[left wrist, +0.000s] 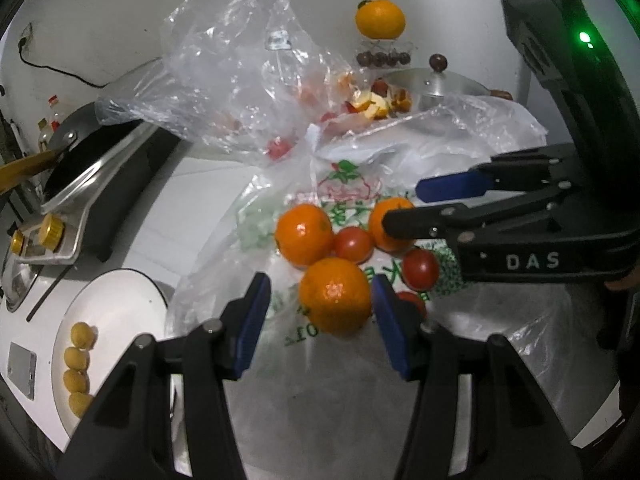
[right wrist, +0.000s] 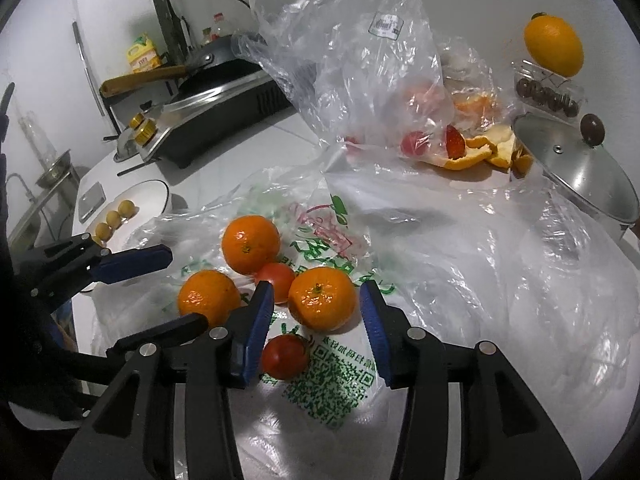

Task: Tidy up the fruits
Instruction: 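Grasp an orange tangerine with the left gripper while the right gripper grasps another, then lift both held tangerines and carry them toward the white plate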

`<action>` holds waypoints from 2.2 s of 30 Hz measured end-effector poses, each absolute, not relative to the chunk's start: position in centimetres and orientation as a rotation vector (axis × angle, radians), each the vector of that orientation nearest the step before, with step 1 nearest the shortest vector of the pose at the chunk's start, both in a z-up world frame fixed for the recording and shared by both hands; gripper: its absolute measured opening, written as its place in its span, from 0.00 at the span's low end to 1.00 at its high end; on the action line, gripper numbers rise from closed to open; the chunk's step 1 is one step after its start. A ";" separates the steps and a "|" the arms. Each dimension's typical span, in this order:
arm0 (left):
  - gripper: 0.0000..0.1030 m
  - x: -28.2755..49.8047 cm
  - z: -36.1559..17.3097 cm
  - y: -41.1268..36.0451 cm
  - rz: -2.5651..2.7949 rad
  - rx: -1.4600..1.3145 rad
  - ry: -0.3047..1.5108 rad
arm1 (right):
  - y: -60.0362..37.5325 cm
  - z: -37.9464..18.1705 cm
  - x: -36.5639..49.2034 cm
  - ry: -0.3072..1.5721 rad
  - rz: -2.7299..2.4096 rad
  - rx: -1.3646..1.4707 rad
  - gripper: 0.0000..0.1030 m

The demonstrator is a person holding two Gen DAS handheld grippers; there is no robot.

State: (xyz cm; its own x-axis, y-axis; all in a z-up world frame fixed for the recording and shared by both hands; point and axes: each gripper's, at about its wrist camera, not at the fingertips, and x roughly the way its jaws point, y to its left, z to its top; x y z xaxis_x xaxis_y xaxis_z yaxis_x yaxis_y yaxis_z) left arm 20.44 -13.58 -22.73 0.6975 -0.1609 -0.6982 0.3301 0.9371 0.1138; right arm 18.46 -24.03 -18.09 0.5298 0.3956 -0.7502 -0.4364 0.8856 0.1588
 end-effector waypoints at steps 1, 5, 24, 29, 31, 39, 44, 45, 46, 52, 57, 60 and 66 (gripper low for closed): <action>0.52 20.5 -22.9 -13.6 -0.288 0.238 0.755 | -24.0 -18.3 18.6 0.887 0.495 -0.051 0.46; 0.52 20.8 -23.3 -13.8 -0.310 0.228 0.772 | -23.9 -18.9 19.0 0.907 0.493 -0.052 0.46; 0.47 22.5 -24.9 -13.5 -0.344 0.178 0.832 | -23.2 -20.1 19.6 0.940 0.495 -0.078 0.43; 0.43 22.5 -24.9 -13.3 -0.359 0.165 0.838 | -23.3 -19.7 19.4 0.923 0.497 -0.077 0.42; 0.43 22.4 -24.7 -13.3 -0.362 0.163 0.837 | -23.4 -19.5 19.3 0.918 0.496 -0.077 0.42; 0.43 21.2 -23.1 -13.2 -0.372 0.155 0.796 | -23.6 -18.0 18.7 0.881 0.488 -0.074 0.42; 0.43 20.2 -21.7 -12.6 -0.367 0.151 0.764 | -23.4 -16.7 17.9 0.852 0.489 -0.077 0.42; 0.43 19.9 -21.4 -12.5 -0.366 0.150 0.756 | -23.3 -16.5 17.8 0.848 0.488 -0.079 0.42; 0.43 19.7 -21.2 -12.2 -0.365 0.149 0.751 | -23.2 -16.3 17.7 0.844 0.488 -0.080 0.42; 0.43 18.1 -19.8 -10.4 -0.346 0.137 0.718 | -22.4 -14.8 16.7 0.814 0.494 -0.077 0.42; 0.43 16.7 -19.2 -8.5 -0.320 0.126 0.700 | -21.6 -13.7 15.9 0.794 0.495 -0.077 0.42; 0.43 16.0 -19.0 -7.2 -0.303 0.118 0.691 | -21.0 -13.3 15.6 0.787 0.495 -0.080 0.42; 0.43 15.0 -18.8 -4.6 -0.263 0.093 0.682 | -19.1 -12.5 14.7 0.773 0.517 -0.097 0.42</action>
State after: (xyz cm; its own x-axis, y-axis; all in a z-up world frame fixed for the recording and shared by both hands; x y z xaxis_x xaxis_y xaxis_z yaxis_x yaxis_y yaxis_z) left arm 14.97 -4.57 -18.81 0.7445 -0.2094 -0.6339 0.2702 0.9628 -0.0007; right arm 14.71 -19.05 -12.47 0.5982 0.4099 -0.6885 -0.4795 0.8715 0.1023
